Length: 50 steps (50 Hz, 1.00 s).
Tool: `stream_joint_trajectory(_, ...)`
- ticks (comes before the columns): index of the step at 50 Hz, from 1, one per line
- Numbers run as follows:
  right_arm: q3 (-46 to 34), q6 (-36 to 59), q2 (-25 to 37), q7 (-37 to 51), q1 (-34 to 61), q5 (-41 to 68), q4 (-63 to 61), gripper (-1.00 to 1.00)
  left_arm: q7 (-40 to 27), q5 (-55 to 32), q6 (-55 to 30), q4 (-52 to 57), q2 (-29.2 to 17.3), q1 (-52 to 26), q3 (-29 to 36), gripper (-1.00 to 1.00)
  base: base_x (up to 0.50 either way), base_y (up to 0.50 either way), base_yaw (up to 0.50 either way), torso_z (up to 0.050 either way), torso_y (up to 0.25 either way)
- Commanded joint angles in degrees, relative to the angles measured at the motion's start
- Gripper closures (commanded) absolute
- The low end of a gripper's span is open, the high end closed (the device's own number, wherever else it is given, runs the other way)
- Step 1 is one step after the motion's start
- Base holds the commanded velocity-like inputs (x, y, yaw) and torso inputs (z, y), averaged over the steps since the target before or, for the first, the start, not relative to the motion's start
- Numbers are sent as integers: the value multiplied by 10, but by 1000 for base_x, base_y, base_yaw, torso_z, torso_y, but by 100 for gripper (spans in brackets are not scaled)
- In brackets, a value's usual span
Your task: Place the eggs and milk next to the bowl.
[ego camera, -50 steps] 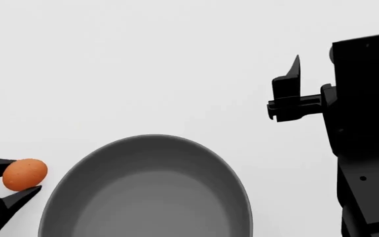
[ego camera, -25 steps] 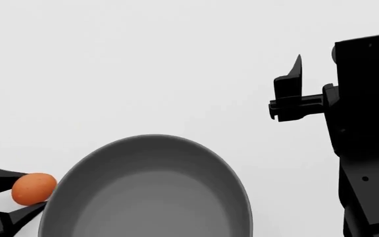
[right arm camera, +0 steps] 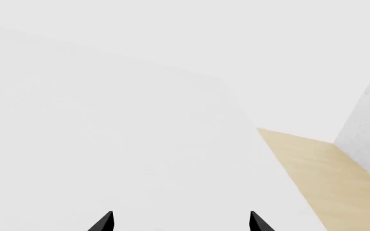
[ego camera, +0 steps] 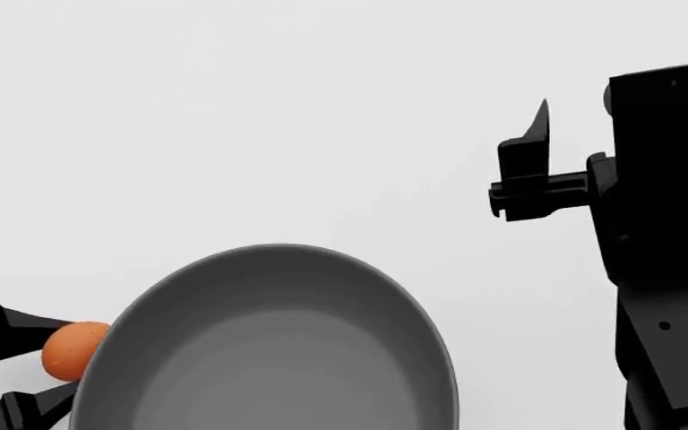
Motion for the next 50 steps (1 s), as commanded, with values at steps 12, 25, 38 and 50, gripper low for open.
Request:
stream_joint_trajectory(12, 19, 1, -9, -14, -5, -5, -7, -100, 28, 10, 10, -6, 27, 1, 8, 100, 0, 0, 0, 0, -1)
stream_joint_trajectory(25, 16, -3, -10, -15, 0, -6, 2, -100, 29, 20, 22, -24, 28, 10, 16, 100, 0, -1, -2, 0, -2)
stream_joint_trajectory(38, 15, 1, -9, -13, 0, -4, -3, -100, 29, 17, 15, -17, 24, 8, 18, -100, 1, -1, -2, 0, -2)
stream_joint_trajectory(50, 16, -1, -8, -12, -2, -2, -3, -100, 26, 18, 10, -9, 22, 7, 20, -100, 0, -1, -1, 0, -3)
